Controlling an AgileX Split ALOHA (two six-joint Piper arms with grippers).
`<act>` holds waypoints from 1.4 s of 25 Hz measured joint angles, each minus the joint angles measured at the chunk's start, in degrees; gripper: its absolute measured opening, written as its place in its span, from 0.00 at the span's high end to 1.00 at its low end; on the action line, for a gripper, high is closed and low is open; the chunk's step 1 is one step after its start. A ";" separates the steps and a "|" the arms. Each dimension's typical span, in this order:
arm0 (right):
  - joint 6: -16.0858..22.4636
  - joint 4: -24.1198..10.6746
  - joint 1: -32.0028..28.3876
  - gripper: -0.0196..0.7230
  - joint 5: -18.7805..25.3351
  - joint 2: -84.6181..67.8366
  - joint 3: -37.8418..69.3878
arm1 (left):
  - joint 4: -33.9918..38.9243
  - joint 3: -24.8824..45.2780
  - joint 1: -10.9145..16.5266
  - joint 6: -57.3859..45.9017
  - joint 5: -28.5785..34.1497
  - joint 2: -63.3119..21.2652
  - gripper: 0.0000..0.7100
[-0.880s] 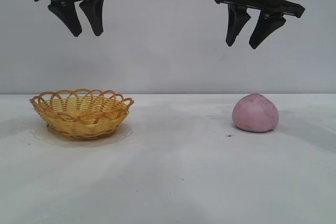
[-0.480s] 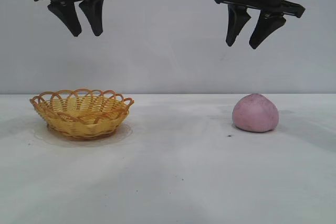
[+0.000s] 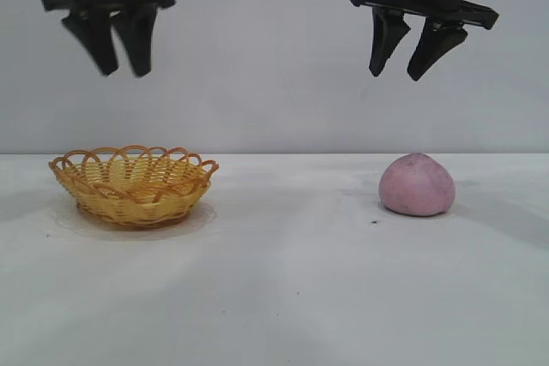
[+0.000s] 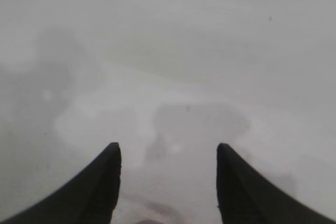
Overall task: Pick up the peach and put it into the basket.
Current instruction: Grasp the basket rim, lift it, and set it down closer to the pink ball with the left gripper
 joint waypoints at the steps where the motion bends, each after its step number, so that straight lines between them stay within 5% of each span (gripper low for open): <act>1: 0.00 0.00 0.00 0.44 0.03 0.00 0.00 | -0.10 0.00 0.00 0.33 -0.11 0.23 0.49; 10: -0.25 0.00 0.00 0.44 0.03 0.00 0.00 | -3.39 0.00 0.00 2.37 -0.71 4.75 0.49; 15: -0.25 0.00 0.00 0.44 0.03 0.00 0.00 | -7.26 -0.09 0.00 3.34 -0.94 5.22 0.90; 22: -0.25 0.00 0.00 0.44 0.80 0.00 0.00 | -11.93 1.61 0.00 -1.97 -0.28 3.67 0.93; 23: -0.25 0.00 0.00 0.44 0.95 0.00 0.00 | -13.51 3.13 0.00 -2.45 -1.05 2.93 1.00; 35: -0.37 0.00 0.00 0.44 1.62 0.00 0.00 | -39.20 37.02 -0.10 0.95 -23.55 -15.93 1.00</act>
